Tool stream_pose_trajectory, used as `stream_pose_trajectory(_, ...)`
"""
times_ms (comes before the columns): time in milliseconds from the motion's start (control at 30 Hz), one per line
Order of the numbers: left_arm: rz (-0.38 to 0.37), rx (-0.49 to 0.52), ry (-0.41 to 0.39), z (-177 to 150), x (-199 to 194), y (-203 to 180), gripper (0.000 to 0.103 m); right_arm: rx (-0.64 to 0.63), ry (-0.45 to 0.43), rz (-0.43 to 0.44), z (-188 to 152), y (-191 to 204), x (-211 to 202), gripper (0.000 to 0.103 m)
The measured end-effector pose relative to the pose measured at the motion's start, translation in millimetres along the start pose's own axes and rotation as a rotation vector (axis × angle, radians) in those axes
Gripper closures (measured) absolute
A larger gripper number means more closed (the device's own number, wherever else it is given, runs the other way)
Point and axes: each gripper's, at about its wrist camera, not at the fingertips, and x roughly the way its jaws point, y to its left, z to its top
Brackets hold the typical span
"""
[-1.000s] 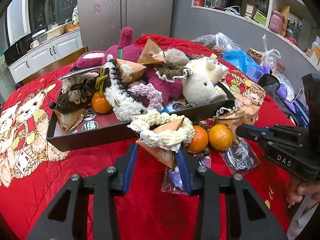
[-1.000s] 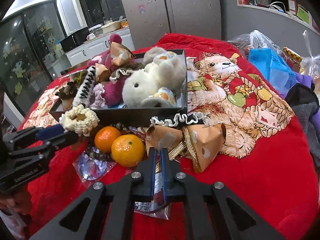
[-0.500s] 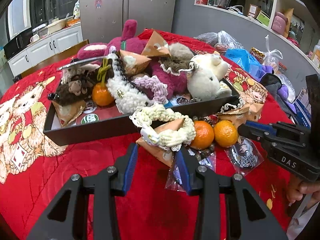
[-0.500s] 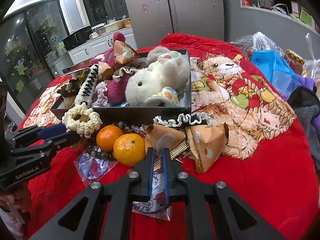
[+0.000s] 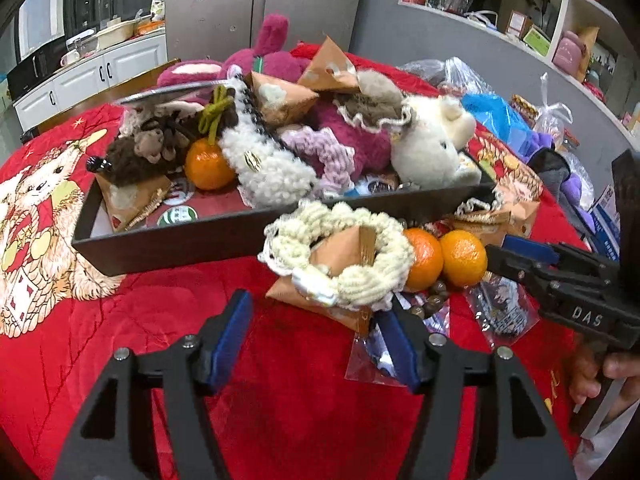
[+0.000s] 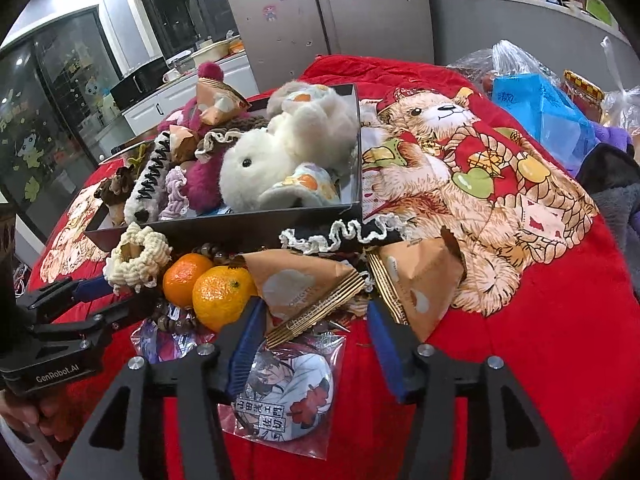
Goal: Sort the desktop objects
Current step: 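Grasp the brown triangular snack packet with the right tool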
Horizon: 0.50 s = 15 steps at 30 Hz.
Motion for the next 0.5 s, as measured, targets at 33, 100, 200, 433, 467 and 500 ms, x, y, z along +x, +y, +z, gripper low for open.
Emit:
stream_pose_trajectory(33,-0.008,0.0,-0.006,1,-2,0,0.038,-0.004,-0.001,-0.003,0,1,-1,0.049)
stream_pose_trajectory(100,-0.018,0.002,-0.024,2,-7,0,0.038,-0.01,-0.002,-0.006,0,3,-2,0.049)
stream_pose_trajectory(200,-0.034,0.01,-0.043,3,-13,-2,0.038,-0.005,-0.007,-0.003,2,2,-3,0.049)
stream_pose_trajectory(433,-0.015,0.017,-0.039,2,-11,-2,0.045,0.024,-0.017,0.014,2,-1,0,0.049)
stream_pose_trajectory(467,-0.012,0.018,-0.037,2,-10,-3,0.058,0.029,-0.02,0.018,2,-1,1,0.049)
stream_pose_trajectory(500,-0.017,0.019,-0.027,2,-9,-3,0.062,0.036,-0.025,0.023,2,-1,2,0.049)
